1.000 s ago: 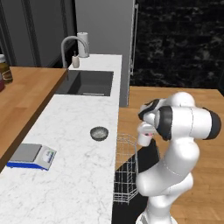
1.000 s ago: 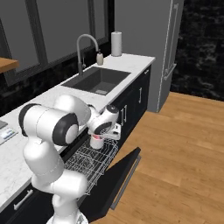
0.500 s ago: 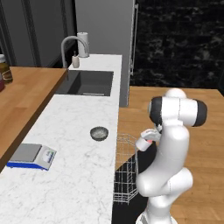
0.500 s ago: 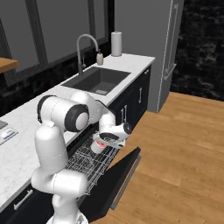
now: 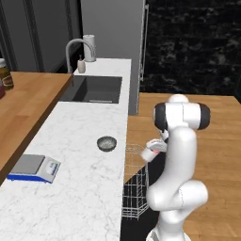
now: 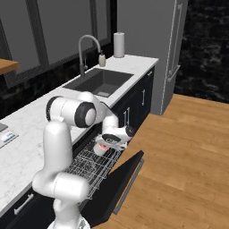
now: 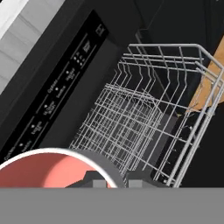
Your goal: Pick up the cup and bowl from the counter, place them in the dishwasher, and close the dishwasher door.
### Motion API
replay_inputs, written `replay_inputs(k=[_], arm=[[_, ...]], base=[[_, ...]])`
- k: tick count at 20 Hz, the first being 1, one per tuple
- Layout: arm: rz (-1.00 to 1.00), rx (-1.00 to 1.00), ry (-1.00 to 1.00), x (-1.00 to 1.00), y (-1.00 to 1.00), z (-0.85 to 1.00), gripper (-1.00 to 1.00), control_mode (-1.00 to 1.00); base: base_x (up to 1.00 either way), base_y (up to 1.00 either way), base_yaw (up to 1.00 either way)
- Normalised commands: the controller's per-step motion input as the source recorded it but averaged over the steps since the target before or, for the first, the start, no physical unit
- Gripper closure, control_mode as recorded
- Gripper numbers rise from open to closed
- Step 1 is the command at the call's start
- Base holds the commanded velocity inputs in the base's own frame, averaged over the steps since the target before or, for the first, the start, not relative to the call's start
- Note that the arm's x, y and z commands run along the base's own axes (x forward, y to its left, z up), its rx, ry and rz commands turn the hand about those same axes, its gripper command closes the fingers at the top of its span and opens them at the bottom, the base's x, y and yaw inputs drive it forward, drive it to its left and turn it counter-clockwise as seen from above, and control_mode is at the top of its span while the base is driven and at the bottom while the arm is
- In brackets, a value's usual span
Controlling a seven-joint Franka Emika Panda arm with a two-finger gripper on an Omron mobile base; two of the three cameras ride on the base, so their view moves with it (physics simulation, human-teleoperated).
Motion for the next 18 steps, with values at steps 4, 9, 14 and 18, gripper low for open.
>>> replay_inputs(k=[4,9,14,18], arm=[[0.0,-0.01,0.0,0.42,0.21,-0.47,1.0,-1.0],[0.0,-0.01,0.0,0.45,0.18,-0.62,1.0,-1.0],[0.0,0.0,0.01,0.46,0.0,-0.55,1.0,-1.0],[0.0,0.0,0.03,0.37,0.0,-0.62,1.0,-1.0]], base=[[0.0,0.0,0.0],[0.0,0.0,0.0],[0.0,0.0,0.0],[0.0,0.0,0.0]])
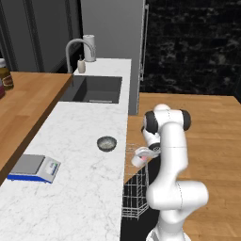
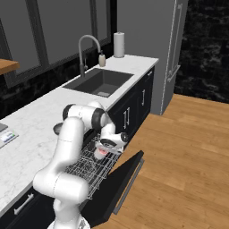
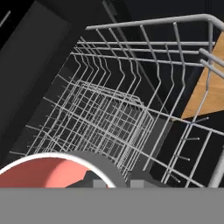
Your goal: Pick up the cup and bowl from the counter, place them in the dishwasher, and close the dishwasher door.
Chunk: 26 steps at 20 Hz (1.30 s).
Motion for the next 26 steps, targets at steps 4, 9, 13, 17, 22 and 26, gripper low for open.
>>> replay_inputs(k=[4,9,13,17,22,26], arm=[[0.03,0.0,0.07,0.32,-0.02,-0.66,1.0,-1.0],[0.04,0.0,0.12,0.23,-0.14,-0.7,1.0,-1.0],[0.04,0.0,0.14,0.19,-0.24,-0.75,1.0,-1.0],[0.05,0.0,0.11,-0.02,-0.56,-0.8,-1.0,-1.0],[0.08,0.0,0.07,-0.38,-1.0,-0.77,-1.0,-1.0],[0.09,0.0,0.07,-0.51,-1.0,-0.64,-1.0,-1.0]], base=[[0.0,0.0,0.0],[0.0,0.0,0.0],[0.0,0.0,0.0],[0.0,0.0,0.0],[0.0,0.0,0.0],[0.0,0.0,0.0]])
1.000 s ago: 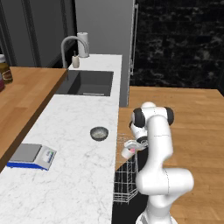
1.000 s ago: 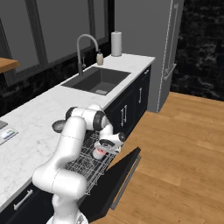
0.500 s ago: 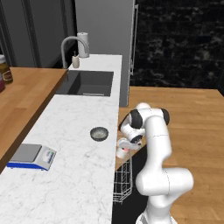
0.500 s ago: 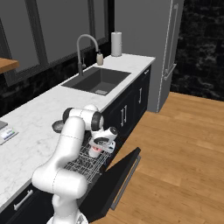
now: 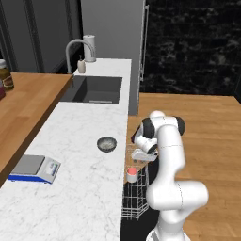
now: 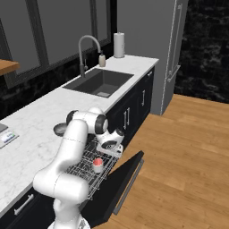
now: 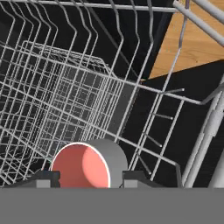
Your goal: Pick up the cup and bowl from the counter, place them in the dishwasher, and close the dishwasher door.
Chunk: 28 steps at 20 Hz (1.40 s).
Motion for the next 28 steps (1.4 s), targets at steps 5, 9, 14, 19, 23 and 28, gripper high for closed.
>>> replay_inputs(k=[5,9,14,19,23,28], arm=[[0.03,0.04,-0.03,-0.51,-0.53,0.28,-1.0,-1.0],[0.02,0.17,-0.19,-0.58,-0.07,0.9,-1.0,-1.0],[-0.02,0.04,-0.05,-0.44,0.03,0.93,-1.0,-1.0],[-0.07,0.0,0.18,-0.22,0.36,1.0,-1.0,-1.0],[-0.01,0.0,0.32,-0.08,0.27,1.0,-1.0,-1.0],[0.0,0.04,0.27,-0.11,0.17,0.87,-1.0,-1.0]], base=[[0.0,0.0,0.0],[0.0,0.0,0.0],[0.0,0.0,0.0],[0.0,0.0,0.0],[0.0,0.0,0.0],[0.0,0.0,0.0]])
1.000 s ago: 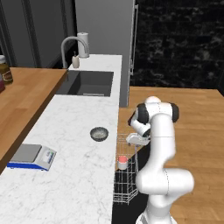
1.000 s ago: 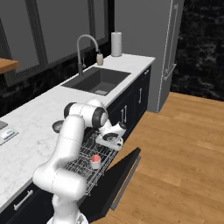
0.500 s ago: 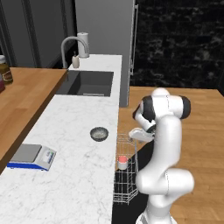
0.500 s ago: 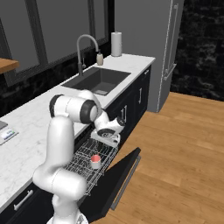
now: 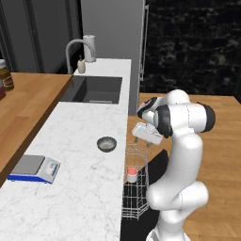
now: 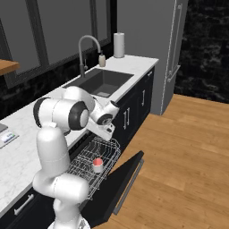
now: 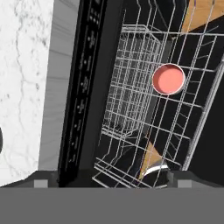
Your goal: Pick up the cup and bowl from the counter, place them in the dishwasher, and close the dishwasher door.
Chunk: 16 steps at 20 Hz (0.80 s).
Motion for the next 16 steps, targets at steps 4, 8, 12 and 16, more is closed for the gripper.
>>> replay_inputs(k=[4,8,12,16], arm=[[-0.09,0.0,-0.03,0.0,0.8,0.03,-1.0,-1.0],[-0.12,-0.07,-0.05,0.0,0.83,0.21,-1.0,-1.0],[-0.12,-0.13,0.0,0.09,0.47,0.15,-1.0,-1.0],[-0.11,-0.23,0.02,0.03,0.56,0.14,-1.0,-1.0]], base=[[0.0,0.0,0.0],[0.0,0.0,0.0],[0.0,0.0,0.0],[0.0,0.0,0.0]])
